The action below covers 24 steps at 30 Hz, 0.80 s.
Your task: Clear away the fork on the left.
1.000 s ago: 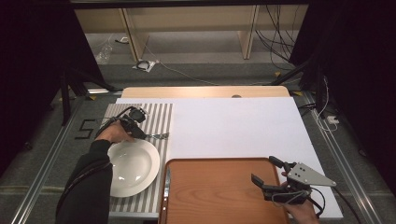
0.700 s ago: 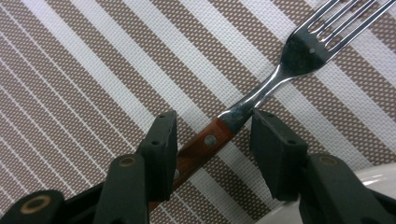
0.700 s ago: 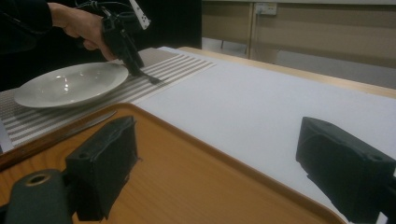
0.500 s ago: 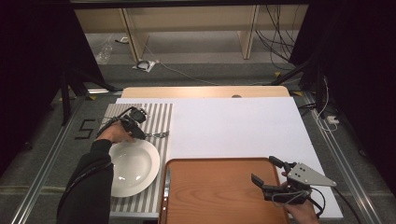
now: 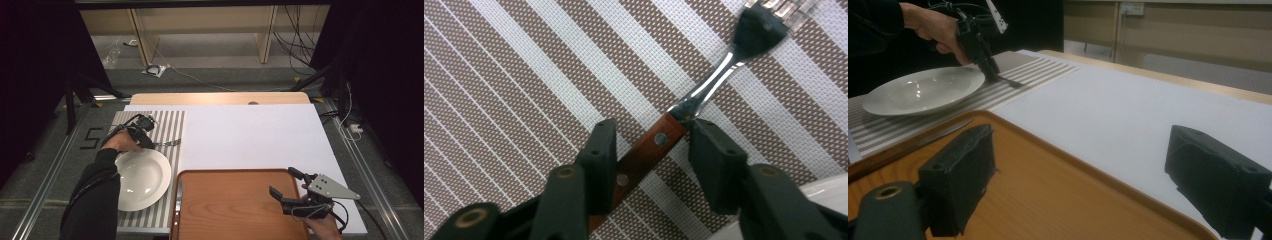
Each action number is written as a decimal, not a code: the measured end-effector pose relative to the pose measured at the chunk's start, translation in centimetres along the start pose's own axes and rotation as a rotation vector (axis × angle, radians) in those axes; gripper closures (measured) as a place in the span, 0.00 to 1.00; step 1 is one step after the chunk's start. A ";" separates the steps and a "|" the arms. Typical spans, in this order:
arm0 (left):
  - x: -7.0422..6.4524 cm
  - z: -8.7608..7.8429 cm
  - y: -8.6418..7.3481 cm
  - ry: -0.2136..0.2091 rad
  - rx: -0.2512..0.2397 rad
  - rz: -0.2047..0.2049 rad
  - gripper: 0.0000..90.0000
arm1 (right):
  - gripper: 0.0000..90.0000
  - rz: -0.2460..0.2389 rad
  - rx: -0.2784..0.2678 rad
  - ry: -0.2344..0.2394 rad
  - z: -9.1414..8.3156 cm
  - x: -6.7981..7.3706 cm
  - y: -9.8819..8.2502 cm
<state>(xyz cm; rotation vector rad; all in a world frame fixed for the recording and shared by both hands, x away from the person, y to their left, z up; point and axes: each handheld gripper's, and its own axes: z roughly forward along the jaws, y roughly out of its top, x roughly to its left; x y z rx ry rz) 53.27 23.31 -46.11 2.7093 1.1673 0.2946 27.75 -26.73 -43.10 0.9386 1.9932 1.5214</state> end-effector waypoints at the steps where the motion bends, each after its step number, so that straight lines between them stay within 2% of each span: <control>1: 0.0 0.0 0.0 0.000 0.002 -0.001 0.65 | 0.15 0.001 0.003 -0.001 0.0 0.0 0.0; 6: 0.0 0.0 -0.1 -0.015 0.001 0.008 0.76 | 0.15 0.003 0.001 0.000 0.0 0.0 0.0; 12: -0.2 0.0 -0.1 -0.025 -0.005 0.024 0.84 | 0.15 0.002 0.002 -0.001 0.0 0.0 0.0; 20: -0.4 -0.1 -0.3 -0.017 -0.023 0.050 0.86 | 0.15 0.000 0.003 0.000 0.0 0.0 0.0; 24: -0.3 -0.2 -0.4 0.006 -0.034 0.066 0.86 | 0.15 0.000 0.003 -0.001 -0.1 0.0 0.0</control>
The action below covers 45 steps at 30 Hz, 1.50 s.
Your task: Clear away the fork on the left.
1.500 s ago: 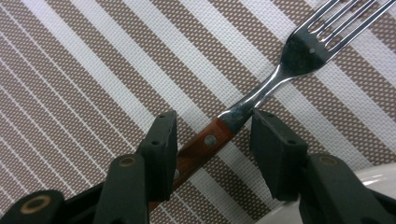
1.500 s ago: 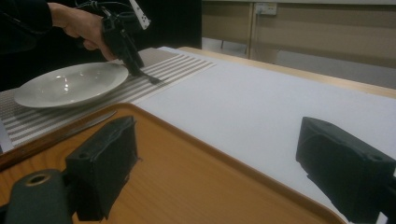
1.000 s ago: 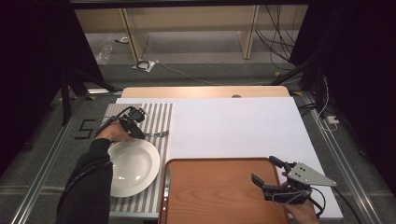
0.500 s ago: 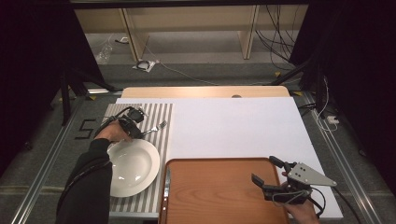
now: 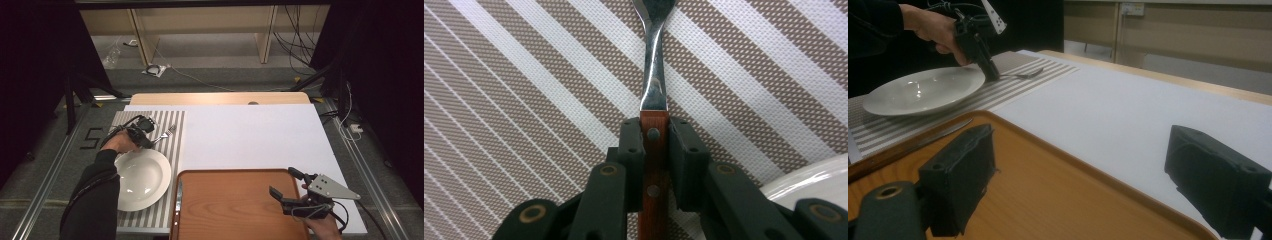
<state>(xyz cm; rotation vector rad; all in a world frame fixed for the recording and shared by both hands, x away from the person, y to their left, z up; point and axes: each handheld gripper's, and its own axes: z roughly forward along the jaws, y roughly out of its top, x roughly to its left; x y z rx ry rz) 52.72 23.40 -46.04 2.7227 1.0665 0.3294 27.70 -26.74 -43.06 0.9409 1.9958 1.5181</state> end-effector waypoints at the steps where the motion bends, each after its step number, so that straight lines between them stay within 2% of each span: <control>1: 0.0 -0.1 0.0 0.004 -0.005 0.000 0.86 | 0.15 -0.002 0.005 -0.001 0.0 0.0 0.0; 5: 0.2 -0.5 -0.1 0.038 -0.014 0.013 0.86 | 0.15 0.002 0.007 0.000 0.0 0.0 0.0; 12: 1.0 -1.4 -0.7 0.105 -0.038 0.009 0.86 | 0.15 0.001 -0.003 0.004 0.0 0.1 0.0; 20: 1.5 -2.8 -1.7 0.137 -0.055 -0.014 0.86 | 0.15 0.002 -0.002 0.004 0.1 0.1 0.0; 25: 1.7 -4.0 -1.9 0.136 -0.064 -0.057 0.86 | 0.15 0.001 -0.003 0.003 0.1 0.1 0.0; 31: 0.8 -5.5 -1.7 0.135 -0.089 -0.108 0.86 | 0.15 0.002 -0.003 0.001 0.1 0.1 0.0; 37: -0.8 -6.8 -1.5 0.118 -0.117 -0.126 0.86 | 0.15 0.003 -0.003 0.000 0.1 0.1 0.0; 43: -2.9 -7.8 -1.5 0.065 -0.166 -0.113 0.86 | 0.15 0.003 -0.004 0.001 0.1 0.1 0.0; 45: -3.6 -8.0 -1.4 0.060 -0.166 -0.103 0.86 | 0.15 0.005 -0.003 0.000 0.1 0.1 0.0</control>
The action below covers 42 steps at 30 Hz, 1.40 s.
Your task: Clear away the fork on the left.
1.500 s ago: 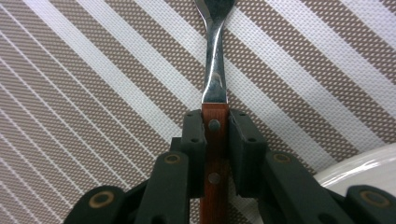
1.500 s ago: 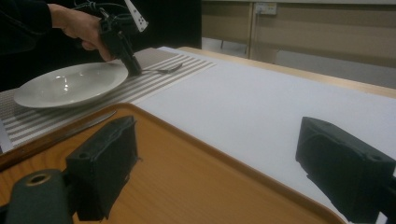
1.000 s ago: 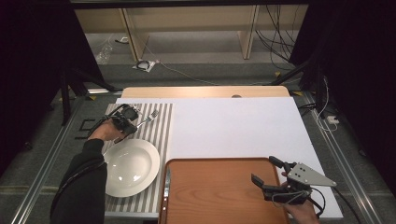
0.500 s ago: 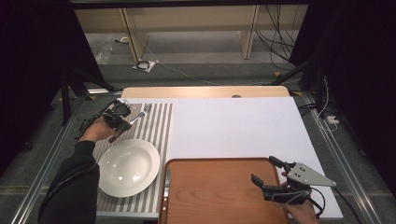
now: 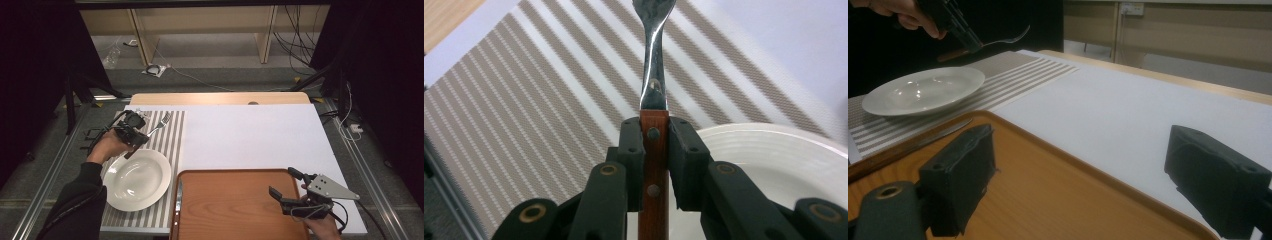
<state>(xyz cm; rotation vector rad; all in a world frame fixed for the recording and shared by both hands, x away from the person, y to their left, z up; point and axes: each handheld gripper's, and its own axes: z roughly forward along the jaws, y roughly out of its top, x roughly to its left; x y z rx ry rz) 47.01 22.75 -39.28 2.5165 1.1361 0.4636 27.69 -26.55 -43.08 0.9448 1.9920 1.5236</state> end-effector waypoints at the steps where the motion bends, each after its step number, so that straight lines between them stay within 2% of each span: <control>1: -0.3 -0.1 0.0 -0.003 -0.005 0.001 0.86 | 0.15 -0.003 0.000 0.000 0.0 0.0 0.0; 12: -3.3 -1.2 -0.1 -0.035 -0.045 0.019 0.86 | 0.15 0.000 0.001 0.000 0.0 0.0 0.0; 28: -9.6 -2.3 -0.5 -0.126 -0.129 0.087 0.86 | 0.15 -0.001 -0.001 0.001 0.0 0.1 0.0; 42: -13.4 -2.8 -1.3 -0.156 -0.132 0.116 0.86 | 0.15 -0.010 -0.001 0.002 -0.1 0.1 0.0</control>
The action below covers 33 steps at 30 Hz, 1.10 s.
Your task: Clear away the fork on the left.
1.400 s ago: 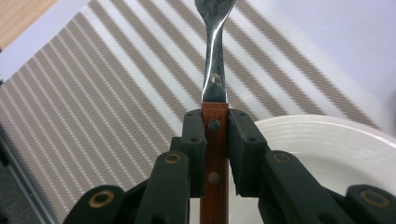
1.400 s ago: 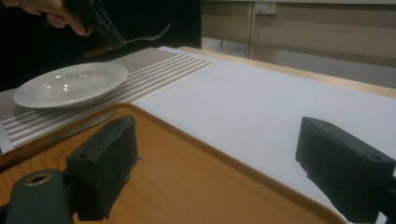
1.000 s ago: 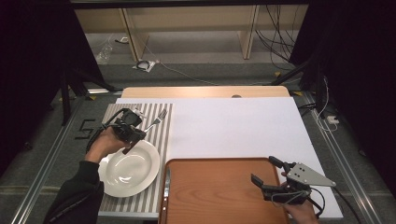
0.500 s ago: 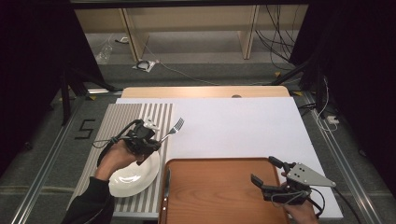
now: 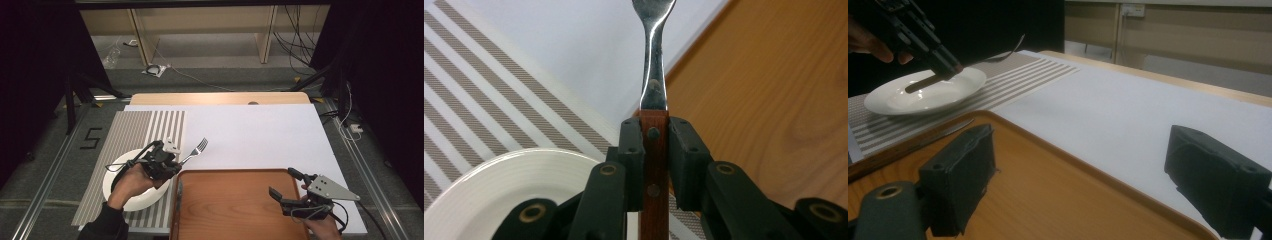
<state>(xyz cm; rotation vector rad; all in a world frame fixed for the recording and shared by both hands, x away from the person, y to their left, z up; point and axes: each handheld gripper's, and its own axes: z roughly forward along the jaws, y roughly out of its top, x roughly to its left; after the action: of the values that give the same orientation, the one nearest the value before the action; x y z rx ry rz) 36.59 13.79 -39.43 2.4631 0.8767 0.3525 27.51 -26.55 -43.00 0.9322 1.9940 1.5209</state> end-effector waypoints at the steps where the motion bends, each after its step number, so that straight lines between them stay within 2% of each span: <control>1: -0.3 0.1 0.0 -0.006 0.006 0.006 0.86 | 0.15 0.000 0.002 -0.001 0.0 0.0 0.0; 4: -1.1 0.5 -0.1 -0.051 0.010 0.005 0.86 | 0.15 -0.001 0.000 -0.001 0.0 0.0 0.0; 7: -1.9 1.0 -0.1 -0.048 0.032 0.022 0.86 | 0.15 0.000 0.001 -0.002 0.0 0.1 0.0; 12: -3.2 1.3 -0.2 -0.067 0.048 0.036 0.86 | 0.15 0.001 0.001 0.000 0.0 0.0 0.0; 24: -7.1 2.1 -0.1 -0.131 0.094 0.103 0.86 | 0.15 0.000 0.003 -0.002 -0.1 0.0 0.0; 33: -9.3 2.6 -0.5 -0.179 0.111 0.117 0.86 | 0.15 0.000 0.002 -0.001 0.0 0.0 0.0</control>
<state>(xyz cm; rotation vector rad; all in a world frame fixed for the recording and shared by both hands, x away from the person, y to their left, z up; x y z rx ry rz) 30.29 7.18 -42.58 2.6068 0.6962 0.1234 27.51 -26.53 -42.99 0.9341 1.9951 1.5180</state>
